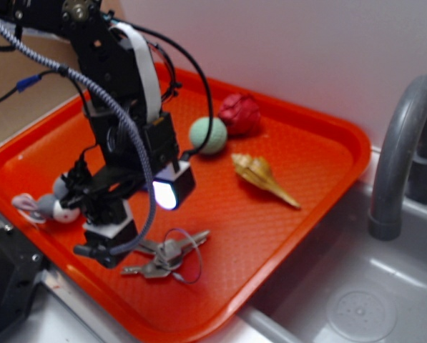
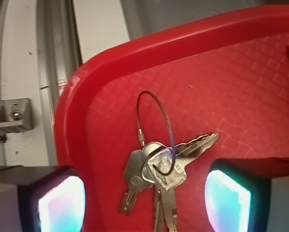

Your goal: Grab the silver keys.

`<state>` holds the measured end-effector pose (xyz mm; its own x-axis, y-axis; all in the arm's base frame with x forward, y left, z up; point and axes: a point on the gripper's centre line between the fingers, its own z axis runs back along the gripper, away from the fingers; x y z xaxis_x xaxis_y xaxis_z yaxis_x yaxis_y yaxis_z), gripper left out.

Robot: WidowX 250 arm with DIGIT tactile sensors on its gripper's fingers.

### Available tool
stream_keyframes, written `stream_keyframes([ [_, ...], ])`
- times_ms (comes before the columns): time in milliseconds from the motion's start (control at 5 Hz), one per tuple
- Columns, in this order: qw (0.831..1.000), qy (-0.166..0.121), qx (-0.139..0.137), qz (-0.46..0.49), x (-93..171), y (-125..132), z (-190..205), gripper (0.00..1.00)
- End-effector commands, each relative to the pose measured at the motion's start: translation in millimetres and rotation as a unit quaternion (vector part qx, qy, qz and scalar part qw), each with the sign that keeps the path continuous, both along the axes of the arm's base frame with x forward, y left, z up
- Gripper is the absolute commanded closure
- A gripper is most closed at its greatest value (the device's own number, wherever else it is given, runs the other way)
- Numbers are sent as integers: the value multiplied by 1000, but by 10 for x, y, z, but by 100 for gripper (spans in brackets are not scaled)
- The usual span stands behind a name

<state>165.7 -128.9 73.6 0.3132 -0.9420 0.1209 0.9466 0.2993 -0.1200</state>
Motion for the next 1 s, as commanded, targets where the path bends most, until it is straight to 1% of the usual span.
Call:
stream_keyframes([
  [0,1000,-16,-19,-12,-24,-260,-70,0],
  [200,1000,-16,-6,9,-24,-328,-183,20],
  [400,999,-17,-10,27,-24,-321,-193,100],
  [600,999,-12,-12,31,86,-275,-175,100],
  [800,999,-14,-16,44,193,-198,-110,100],
])
